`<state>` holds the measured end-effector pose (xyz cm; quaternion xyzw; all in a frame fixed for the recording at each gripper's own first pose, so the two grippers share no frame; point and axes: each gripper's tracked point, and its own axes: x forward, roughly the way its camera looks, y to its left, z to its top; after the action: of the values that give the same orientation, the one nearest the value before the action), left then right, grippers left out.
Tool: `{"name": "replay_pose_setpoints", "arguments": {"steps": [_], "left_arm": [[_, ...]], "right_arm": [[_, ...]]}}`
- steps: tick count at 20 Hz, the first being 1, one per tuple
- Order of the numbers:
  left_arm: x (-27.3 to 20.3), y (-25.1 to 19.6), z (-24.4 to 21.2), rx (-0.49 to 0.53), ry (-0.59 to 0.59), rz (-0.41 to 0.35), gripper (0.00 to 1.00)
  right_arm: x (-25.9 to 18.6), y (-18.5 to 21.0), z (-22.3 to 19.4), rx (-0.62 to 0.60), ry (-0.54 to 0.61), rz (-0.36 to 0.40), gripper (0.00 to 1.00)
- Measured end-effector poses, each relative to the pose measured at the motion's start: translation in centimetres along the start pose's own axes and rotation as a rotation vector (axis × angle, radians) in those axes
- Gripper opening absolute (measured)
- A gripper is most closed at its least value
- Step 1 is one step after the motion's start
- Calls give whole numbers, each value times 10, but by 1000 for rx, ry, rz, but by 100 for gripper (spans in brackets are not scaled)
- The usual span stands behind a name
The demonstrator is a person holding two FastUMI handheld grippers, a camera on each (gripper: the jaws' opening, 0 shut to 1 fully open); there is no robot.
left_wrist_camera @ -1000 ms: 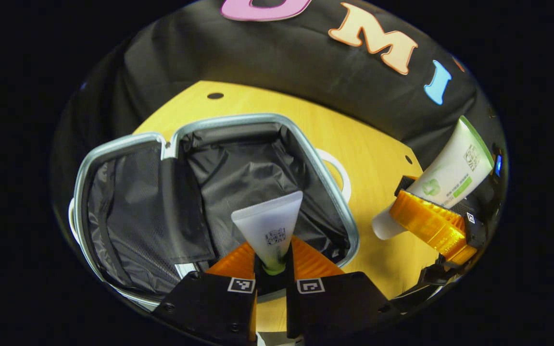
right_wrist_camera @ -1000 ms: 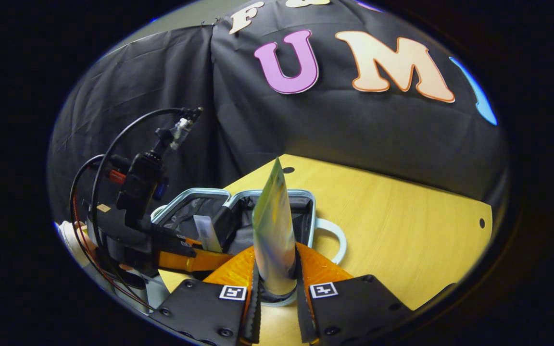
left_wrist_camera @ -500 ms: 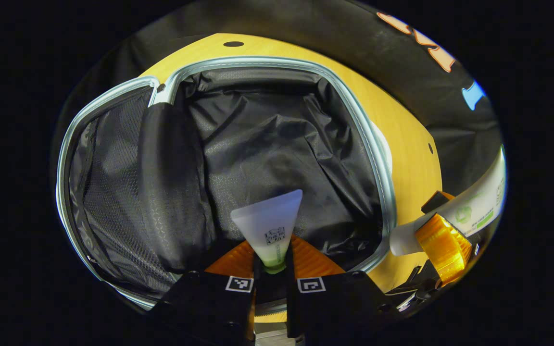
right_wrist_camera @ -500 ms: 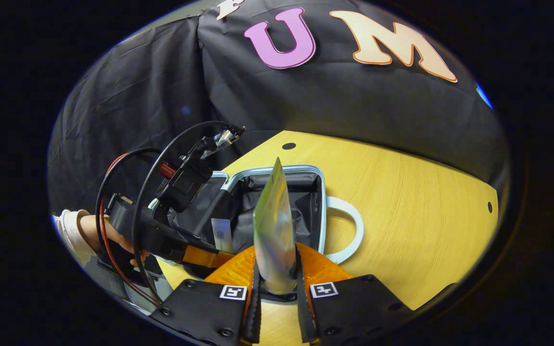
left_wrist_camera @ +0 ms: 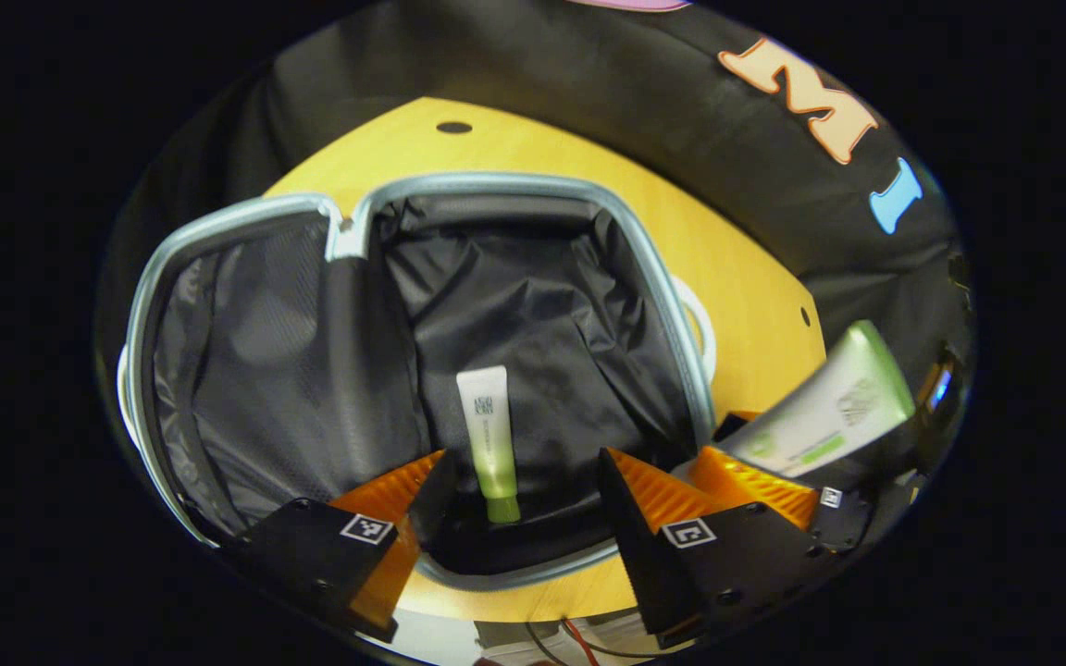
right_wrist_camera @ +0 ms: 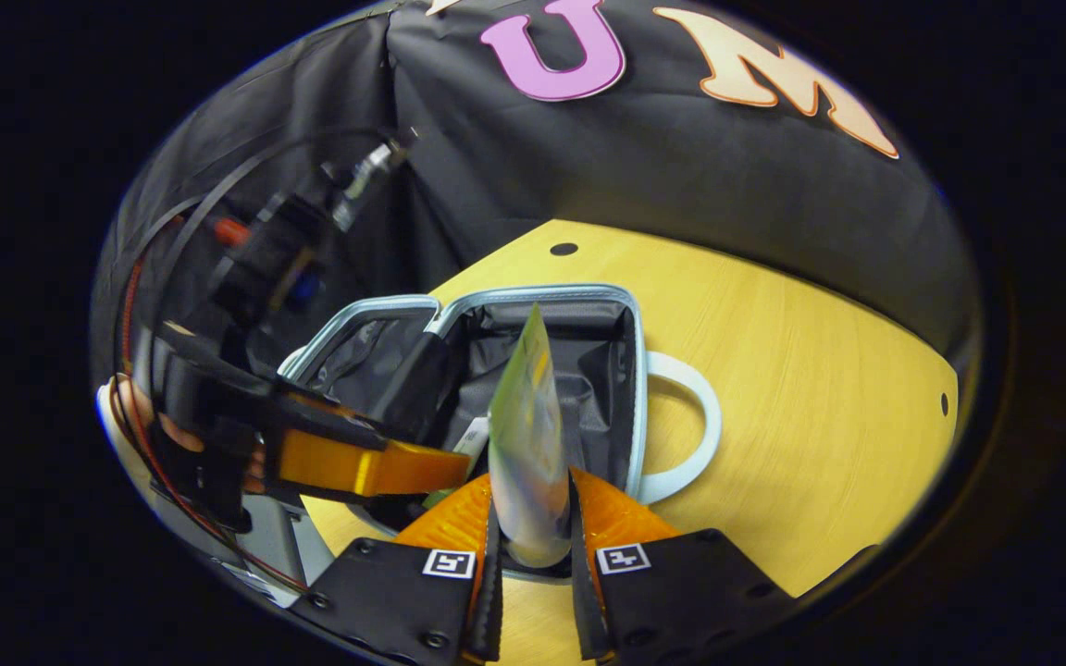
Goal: First open the suitcase, pack the skin care products into it, and then close the suitcase.
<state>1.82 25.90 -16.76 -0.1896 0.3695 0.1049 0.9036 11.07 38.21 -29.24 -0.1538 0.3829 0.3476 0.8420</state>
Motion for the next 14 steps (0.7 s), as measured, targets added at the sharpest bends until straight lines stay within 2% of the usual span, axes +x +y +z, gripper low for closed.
{"name": "replay_pose_setpoints", "arguments": {"steps": [2,3,8,11,13,14], "left_arm": [[-21,1,10,-7,-55,-16,96],[-32,2,15,-16,-74,-27,96],[-77,25,24,-66,-165,-38,96],[-97,45,27,-96,-199,-24,96],[-106,60,29,-117,-221,-4,96],[-114,67,31,-130,-233,5,96]], "right_arm": [[9,4,-10,-1,76,4,31],[12,4,-15,-2,115,-1,33],[23,2,-36,16,269,-19,31],[36,1,-40,46,335,-16,33],[49,-1,-47,27,353,-37,30],[48,-1,-50,19,357,-41,34]]}}
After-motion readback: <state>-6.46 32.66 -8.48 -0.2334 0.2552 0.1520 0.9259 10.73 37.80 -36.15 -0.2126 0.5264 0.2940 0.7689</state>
